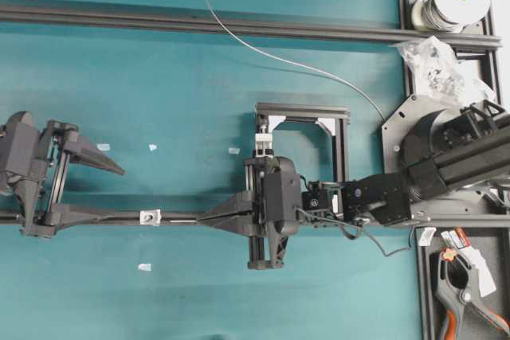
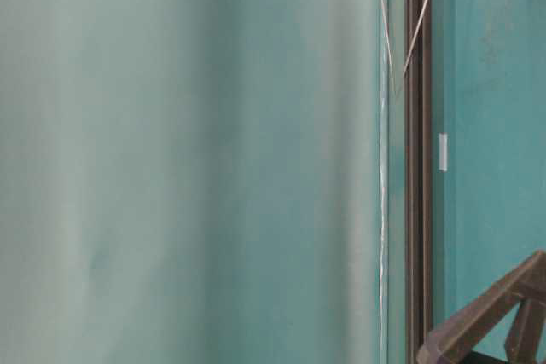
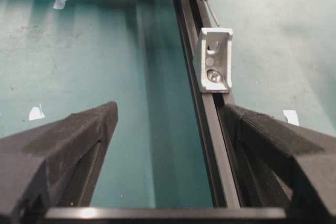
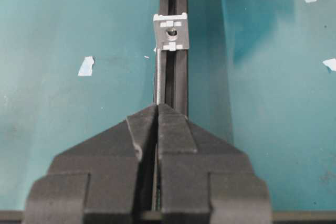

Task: Insert the wire through the hole in the metal fitting.
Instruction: 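Push the wire tip into the white bracket's hole with the right gripper, then advance the right gripper left, feeding the wire through the hole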

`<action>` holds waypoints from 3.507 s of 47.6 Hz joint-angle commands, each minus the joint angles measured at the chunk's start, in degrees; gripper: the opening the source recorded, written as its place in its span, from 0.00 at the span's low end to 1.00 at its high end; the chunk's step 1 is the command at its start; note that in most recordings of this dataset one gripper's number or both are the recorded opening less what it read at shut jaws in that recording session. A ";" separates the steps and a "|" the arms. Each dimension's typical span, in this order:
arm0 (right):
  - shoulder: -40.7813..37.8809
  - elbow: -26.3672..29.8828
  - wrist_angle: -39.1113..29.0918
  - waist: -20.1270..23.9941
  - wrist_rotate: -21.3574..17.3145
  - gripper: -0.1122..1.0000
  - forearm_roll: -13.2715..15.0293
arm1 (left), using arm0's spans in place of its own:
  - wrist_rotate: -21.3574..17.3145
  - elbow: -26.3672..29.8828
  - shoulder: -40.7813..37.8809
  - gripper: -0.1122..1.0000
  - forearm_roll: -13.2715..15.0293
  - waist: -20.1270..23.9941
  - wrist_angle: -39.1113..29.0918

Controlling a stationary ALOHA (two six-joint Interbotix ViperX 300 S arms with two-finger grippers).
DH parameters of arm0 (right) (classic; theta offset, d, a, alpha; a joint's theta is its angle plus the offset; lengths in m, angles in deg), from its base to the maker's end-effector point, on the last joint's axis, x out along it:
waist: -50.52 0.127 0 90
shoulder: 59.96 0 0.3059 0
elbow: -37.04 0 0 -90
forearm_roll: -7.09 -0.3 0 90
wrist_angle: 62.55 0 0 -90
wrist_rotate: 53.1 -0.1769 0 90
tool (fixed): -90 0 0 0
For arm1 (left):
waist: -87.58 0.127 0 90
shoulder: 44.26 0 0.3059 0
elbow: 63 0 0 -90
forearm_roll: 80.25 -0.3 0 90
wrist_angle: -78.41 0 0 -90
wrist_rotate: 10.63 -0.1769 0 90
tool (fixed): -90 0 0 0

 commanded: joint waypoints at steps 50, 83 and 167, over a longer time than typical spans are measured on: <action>-0.88 2.20 0.53 -2.11 0.88 0.09 0.09 | -0.09 1.14 1.14 0.82 0.00 -0.09 -0.88; -1.67 3.25 0.62 -2.11 0.97 0.09 1.14 | -0.09 1.23 1.14 0.82 0.00 -0.09 -1.32; -5.98 9.14 0.79 -4.66 3.78 0.09 2.81 | -0.26 2.81 1.23 0.79 -0.18 -0.09 -4.75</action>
